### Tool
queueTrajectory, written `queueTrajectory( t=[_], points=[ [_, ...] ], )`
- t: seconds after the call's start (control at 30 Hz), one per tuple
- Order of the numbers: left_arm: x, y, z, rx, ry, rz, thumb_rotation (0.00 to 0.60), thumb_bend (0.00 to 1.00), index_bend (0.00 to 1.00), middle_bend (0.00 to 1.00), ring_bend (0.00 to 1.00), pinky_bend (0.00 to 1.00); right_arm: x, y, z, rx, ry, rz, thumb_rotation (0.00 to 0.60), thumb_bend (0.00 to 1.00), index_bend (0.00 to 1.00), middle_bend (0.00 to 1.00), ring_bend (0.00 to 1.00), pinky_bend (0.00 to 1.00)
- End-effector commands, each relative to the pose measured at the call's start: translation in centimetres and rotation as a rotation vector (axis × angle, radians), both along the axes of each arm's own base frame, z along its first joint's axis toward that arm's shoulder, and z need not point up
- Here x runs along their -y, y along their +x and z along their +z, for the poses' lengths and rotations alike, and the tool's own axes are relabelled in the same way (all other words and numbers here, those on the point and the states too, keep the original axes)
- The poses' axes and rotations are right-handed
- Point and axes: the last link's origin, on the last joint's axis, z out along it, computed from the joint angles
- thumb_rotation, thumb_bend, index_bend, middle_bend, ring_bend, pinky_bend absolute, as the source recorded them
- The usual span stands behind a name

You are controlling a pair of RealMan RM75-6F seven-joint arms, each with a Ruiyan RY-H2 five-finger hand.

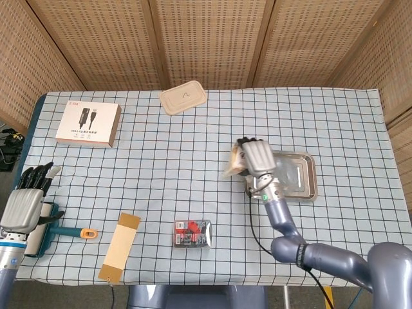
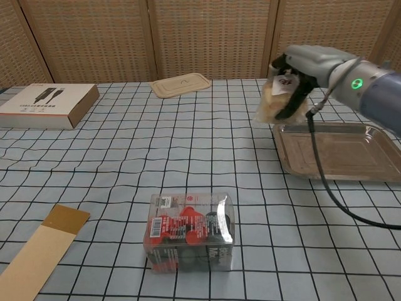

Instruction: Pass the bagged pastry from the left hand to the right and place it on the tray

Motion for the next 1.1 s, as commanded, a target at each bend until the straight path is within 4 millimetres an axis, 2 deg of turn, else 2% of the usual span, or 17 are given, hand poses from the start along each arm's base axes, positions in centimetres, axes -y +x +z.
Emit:
queueTrajectory(
  t=[0.03, 0.17, 0.27, 0.4, 0.43, 0.5, 0.57, 0.63, 0.73, 0.83, 0.9, 1.1],
  points=[
    [0.1, 0.1, -0.1, -0.003, -0.002, -0.005, 0.6, 0.0, 0.0, 0.0, 0.0, 0.0, -0.3, -4.8, 2.3, -0.031, -0.034, -0.116, 0.6, 0.27, 0.69, 0.56, 0.54, 0.63],
    [0.3, 0.4, -0.2, -0.007, -0.006, -0.017, 0.6, 0.0, 0.0, 0.0, 0.0, 0.0, -0.9, -8.5, 3.1, -0.042, -0.04, -0.202, 0.6, 0.27, 0.69, 0.56, 0.54, 0.61],
    [0.4, 0.5, -0.4, -0.011, -0.009, -0.022, 0.6, 0.0, 0.0, 0.0, 0.0, 0.0, -1.3, -10.1, 3.3, -0.024, -0.034, -0.238, 0.6, 0.27, 0.68, 0.55, 0.53, 0.59],
    [0.4, 0.6, -0.5, -0.014, -0.011, -0.022, 0.6, 0.0, 0.0, 0.0, 0.0, 0.0, -1.7, -11.0, 3.2, -0.015, -0.021, -0.246, 0.6, 0.27, 0.63, 0.5, 0.5, 0.52],
    [0.3, 0.6, -0.5, -0.016, -0.012, -0.021, 0.6, 0.0, 0.0, 0.0, 0.0, 0.0, -1.8, -11.1, 3.0, -0.012, -0.008, -0.249, 0.6, 0.27, 0.59, 0.46, 0.47, 0.48],
    [0.3, 0.6, -0.5, -0.015, -0.012, -0.02, 0.6, 0.0, 0.0, 0.0, 0.0, 0.0, -1.9, -11.3, 2.7, -0.011, 0.017, -0.259, 0.6, 0.25, 0.49, 0.36, 0.37, 0.34],
    [0.3, 0.6, -0.5, -0.012, -0.011, -0.02, 0.6, 0.0, 0.0, 0.0, 0.0, 0.0, -2.0, -11.4, 2.5, -0.015, 0.04, -0.275, 0.6, 0.22, 0.31, 0.16, 0.15, 0.11],
    [0.3, 0.6, -0.5, -0.01, -0.011, -0.02, 0.6, 0.0, 0.0, 0.0, 0.0, 0.0, -2.0, -11.5, 2.4, -0.021, 0.053, -0.287, 0.6, 0.19, 0.2, 0.03, 0.02, 0.01],
    [0.2, 0.5, -0.5, -0.009, -0.009, -0.018, 0.6, 0.0, 0.0, 0.0, 0.0, 0.0, -2.1, -11.4, 2.3, -0.022, 0.058, -0.297, 0.6, 0.16, 0.09, 0.0, 0.0, 0.0],
    [0.2, 0.5, -0.4, -0.008, -0.009, -0.016, 0.6, 0.0, 0.0, 0.0, 0.0, 0.0, -2.3, -11.4, 2.4, -0.03, 0.051, -0.297, 0.6, 0.14, 0.03, 0.0, 0.0, 0.0],
    [0.2, 0.4, -0.4, -0.007, -0.008, -0.015, 0.6, 0.0, 0.0, 0.0, 0.0, 0.0, -2.4, -11.3, 2.6, -0.041, 0.038, -0.292, 0.6, 0.13, 0.02, 0.0, 0.0, 0.0],
    [0.5, 0.6, -0.2, -0.003, -0.001, -0.024, 0.6, 0.0, 0.0, 0.0, 0.0, 0.0, -4.3, -11.1, 5.4, -0.069, -0.035, -0.267, 0.6, 0.13, 0.0, 0.0, 0.0, 0.0]
  ],
)
